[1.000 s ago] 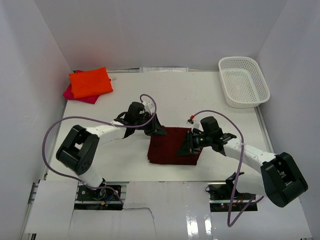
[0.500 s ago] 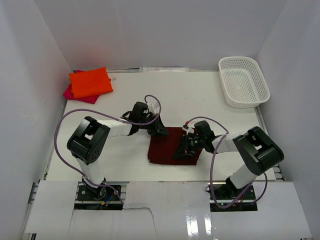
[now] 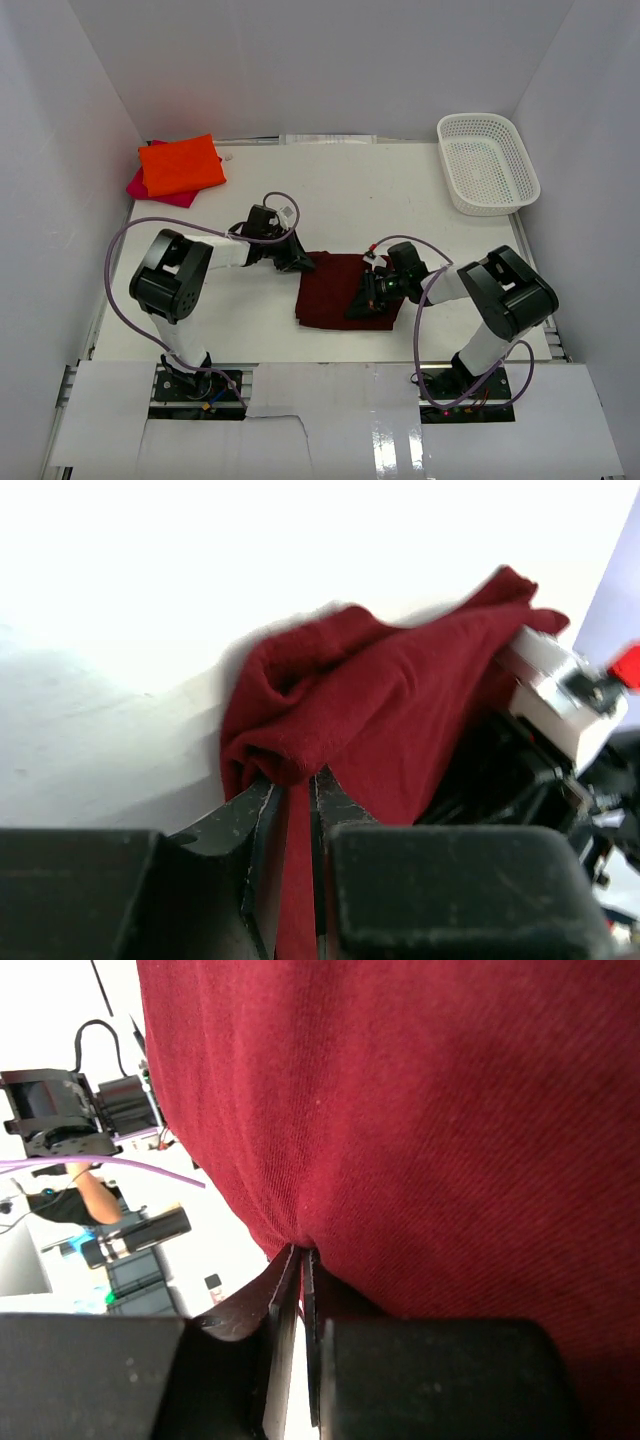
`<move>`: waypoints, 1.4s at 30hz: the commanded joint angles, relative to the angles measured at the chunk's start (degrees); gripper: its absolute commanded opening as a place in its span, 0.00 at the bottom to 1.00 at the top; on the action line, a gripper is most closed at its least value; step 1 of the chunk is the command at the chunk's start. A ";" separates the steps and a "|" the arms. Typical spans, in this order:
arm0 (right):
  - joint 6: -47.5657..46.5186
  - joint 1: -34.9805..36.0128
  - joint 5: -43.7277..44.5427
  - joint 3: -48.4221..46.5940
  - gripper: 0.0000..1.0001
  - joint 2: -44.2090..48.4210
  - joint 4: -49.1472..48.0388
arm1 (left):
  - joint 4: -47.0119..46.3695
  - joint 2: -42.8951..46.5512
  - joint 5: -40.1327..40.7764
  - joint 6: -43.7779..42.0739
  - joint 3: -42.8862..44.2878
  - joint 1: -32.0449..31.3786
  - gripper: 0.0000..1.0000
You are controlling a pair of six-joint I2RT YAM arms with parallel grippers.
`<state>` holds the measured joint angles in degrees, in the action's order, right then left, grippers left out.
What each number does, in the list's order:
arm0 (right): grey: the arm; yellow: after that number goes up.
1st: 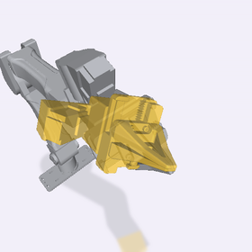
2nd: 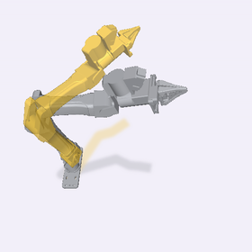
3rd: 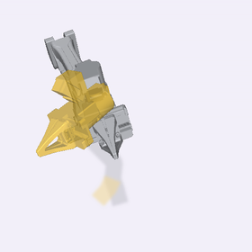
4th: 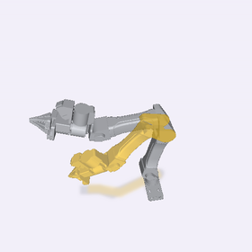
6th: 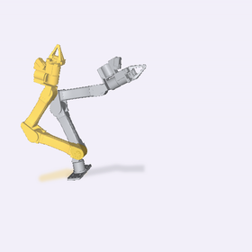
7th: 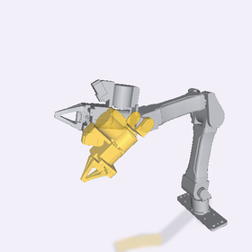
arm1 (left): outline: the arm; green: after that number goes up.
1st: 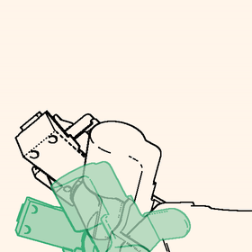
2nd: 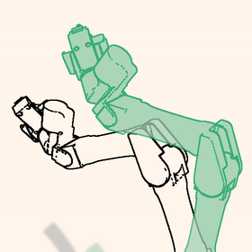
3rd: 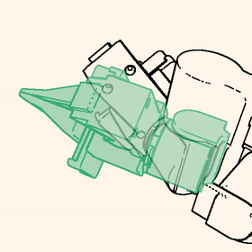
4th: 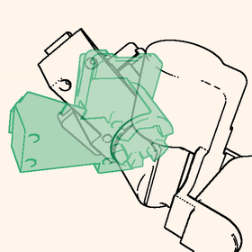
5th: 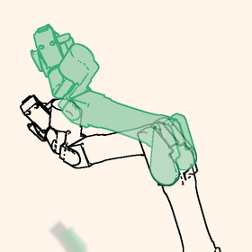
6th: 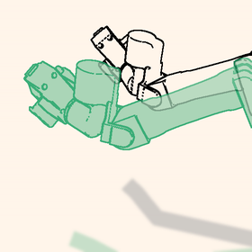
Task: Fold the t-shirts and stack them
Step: Smooth out wrinkles on the folded tshirt
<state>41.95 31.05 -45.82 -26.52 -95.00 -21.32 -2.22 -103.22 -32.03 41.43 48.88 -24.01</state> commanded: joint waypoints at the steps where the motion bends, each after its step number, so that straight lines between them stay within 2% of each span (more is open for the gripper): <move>1: -5.21 0.15 9.35 -0.19 0.12 0.78 8.40 | 6.96 0.65 10.22 -1.35 2.97 0.89 0.25; 9: -7.68 0.24 10.58 -3.62 0.13 3.77 14.29 | 16.28 9.25 18.84 -1.61 10.17 0.89 0.29; 12: -7.76 0.33 10.23 -4.24 0.13 4.12 14.64 | 20.40 10.94 18.50 -3.02 12.10 0.89 0.36; 13: -7.68 0.24 10.14 -4.41 0.13 4.12 14.82 | 21.80 10.59 17.80 -3.11 12.72 0.89 0.41; 14: -7.76 0.33 10.05 -4.59 0.13 4.30 14.90 | 25.21 9.80 18.14 -2.85 13.08 0.89 0.54; 16: -7.77 0.33 9.96 -4.94 0.14 4.39 15.17 | 26.04 10.05 18.06 -1.89 11.25 0.89 0.79; 18: -8.03 0.42 9.96 -5.38 0.14 4.39 15.61 | 24.99 10.49 17.36 -1.70 9.31 0.89 0.84; 29: -8.29 0.33 9.96 -6.61 0.15 5.97 17.45 | 15.23 4.44 11.03 -3.02 4.99 0.89 0.82; 34: -8.64 0.33 10.05 -6.70 0.15 6.23 17.98 | 9.88 0.84 4.98 -2.58 4.03 0.81 0.79; 42: -8.21 0.33 9.44 -6.17 0.15 5.97 17.02 | 11.53 -4.79 7.25 -3.11 4.99 -1.13 0.78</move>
<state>35.16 31.53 -38.72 -31.83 -89.67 -5.19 5.93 -103.39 -28.49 39.92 55.18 -23.83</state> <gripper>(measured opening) 0.151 0.781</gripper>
